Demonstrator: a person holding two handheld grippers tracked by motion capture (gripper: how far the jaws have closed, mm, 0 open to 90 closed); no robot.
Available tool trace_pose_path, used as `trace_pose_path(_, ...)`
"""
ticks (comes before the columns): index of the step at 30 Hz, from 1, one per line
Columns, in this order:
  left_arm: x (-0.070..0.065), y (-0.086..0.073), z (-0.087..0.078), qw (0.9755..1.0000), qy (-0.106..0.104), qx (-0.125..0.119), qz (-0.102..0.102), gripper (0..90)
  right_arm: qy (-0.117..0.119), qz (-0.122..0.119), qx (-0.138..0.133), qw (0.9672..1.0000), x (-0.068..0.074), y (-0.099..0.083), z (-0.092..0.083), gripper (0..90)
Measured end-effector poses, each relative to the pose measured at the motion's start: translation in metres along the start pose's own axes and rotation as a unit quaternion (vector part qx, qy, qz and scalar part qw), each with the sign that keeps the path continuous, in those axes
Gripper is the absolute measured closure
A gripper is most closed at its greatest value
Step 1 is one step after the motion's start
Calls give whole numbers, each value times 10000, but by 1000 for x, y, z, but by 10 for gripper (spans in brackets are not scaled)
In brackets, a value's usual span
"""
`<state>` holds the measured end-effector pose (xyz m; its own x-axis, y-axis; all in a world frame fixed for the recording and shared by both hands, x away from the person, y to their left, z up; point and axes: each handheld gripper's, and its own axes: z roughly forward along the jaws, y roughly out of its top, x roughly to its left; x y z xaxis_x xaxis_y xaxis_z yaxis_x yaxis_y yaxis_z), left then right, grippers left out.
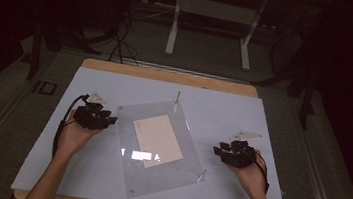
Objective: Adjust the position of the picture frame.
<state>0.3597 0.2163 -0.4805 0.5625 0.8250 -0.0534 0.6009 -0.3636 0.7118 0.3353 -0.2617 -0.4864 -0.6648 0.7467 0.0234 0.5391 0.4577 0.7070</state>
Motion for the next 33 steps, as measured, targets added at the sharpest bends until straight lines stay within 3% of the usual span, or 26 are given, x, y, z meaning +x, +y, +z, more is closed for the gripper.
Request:
trace_pose_path(7, -4, 13, 8, 9998, -156, 1, 109, 613, 193, -226, 36, 9996, 11, -3, -4, 599)
trace_pose_path(12, -6, 15, 17, 9997, -229, 80, 98, 614, 291, -118, 43, 9995, 11, -7, -7, 605)
trace_pose_path(23, -12, 18, 34, 9991, -340, 217, 123, 615, 374, -144, 90, 9992, 15, -14, -11, 594)
trace_pose_path(33, -19, 26, 49, 9987, -419, 253, 168, 600, 547, -424, -66, 9976, 32, -8, -24, 622)
